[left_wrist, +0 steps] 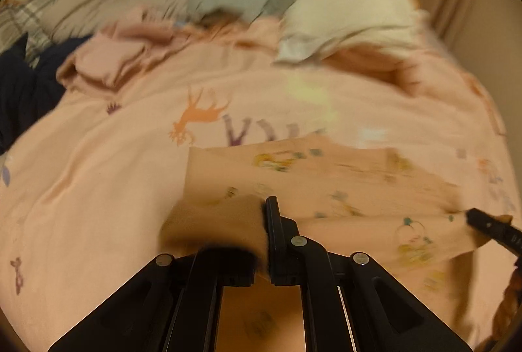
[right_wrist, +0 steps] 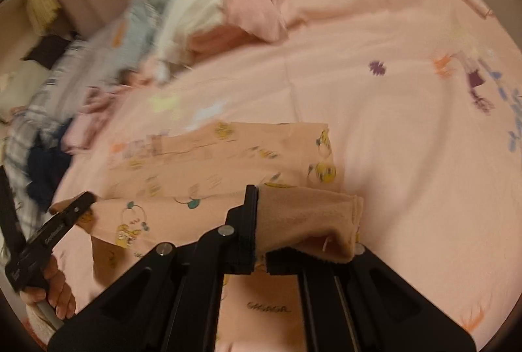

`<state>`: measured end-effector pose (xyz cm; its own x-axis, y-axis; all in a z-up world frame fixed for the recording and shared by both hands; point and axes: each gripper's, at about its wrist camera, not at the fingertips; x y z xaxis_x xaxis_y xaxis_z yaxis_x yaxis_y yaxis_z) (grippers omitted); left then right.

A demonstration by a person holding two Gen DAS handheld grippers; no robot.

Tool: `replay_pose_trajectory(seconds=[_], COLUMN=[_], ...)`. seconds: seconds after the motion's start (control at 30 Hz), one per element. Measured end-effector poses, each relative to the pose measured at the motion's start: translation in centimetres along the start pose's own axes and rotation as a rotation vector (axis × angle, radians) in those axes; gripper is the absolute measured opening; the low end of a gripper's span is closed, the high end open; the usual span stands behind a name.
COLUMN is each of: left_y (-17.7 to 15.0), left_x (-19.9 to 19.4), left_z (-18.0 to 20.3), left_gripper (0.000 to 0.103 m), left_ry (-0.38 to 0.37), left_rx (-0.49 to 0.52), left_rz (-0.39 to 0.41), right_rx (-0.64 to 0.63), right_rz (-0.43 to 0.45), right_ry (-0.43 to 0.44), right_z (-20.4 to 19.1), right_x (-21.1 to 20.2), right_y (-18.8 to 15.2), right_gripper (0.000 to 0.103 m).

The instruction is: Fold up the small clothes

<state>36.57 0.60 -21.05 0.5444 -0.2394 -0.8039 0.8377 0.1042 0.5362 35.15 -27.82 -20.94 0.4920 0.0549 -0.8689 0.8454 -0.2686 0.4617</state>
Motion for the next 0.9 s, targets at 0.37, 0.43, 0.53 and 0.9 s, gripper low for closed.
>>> replay_pose_trajectory(seconds=[0.37,0.43,0.53,0.9], left_y=[0.1,-0.2,0.4,-4.1], left_x=[1.1,-2.2,-5.5,-7.9], left_z=[-3.5,-3.7,-3.8,-0.9], left_gripper=[0.007,0.007,0.007,0.007], left_ry=[-0.096,-0.039,0.060,-0.036], left_rx=[-0.061,-0.022,0.051,0.118], left_rz=[-0.064,0.003,0.076,-0.036], right_rx=[0.037,0.032,-0.021,-0.034], right_rz=[-0.143,-0.112,0.006,0.030], right_ry=[0.062,0.020,-0.086,-0.096], right_z=[1.7,2.2,2.9,3.0], right_x=[5.7,3.4,-1.0,-5.0], right_y=[1.7,1.8,1.7,-1.4], right_gripper=[0.006,0.013,0.014,0.009])
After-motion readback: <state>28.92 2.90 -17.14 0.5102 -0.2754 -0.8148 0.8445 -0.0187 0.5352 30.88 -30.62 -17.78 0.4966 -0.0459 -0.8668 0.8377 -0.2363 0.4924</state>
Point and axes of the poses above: each gripper's, at about its wrist camera, not at the fingertips, and x roughly the way its jaws point, z to its right, y to its top, and after that the axes turned 9 degrees about -y, right-handed
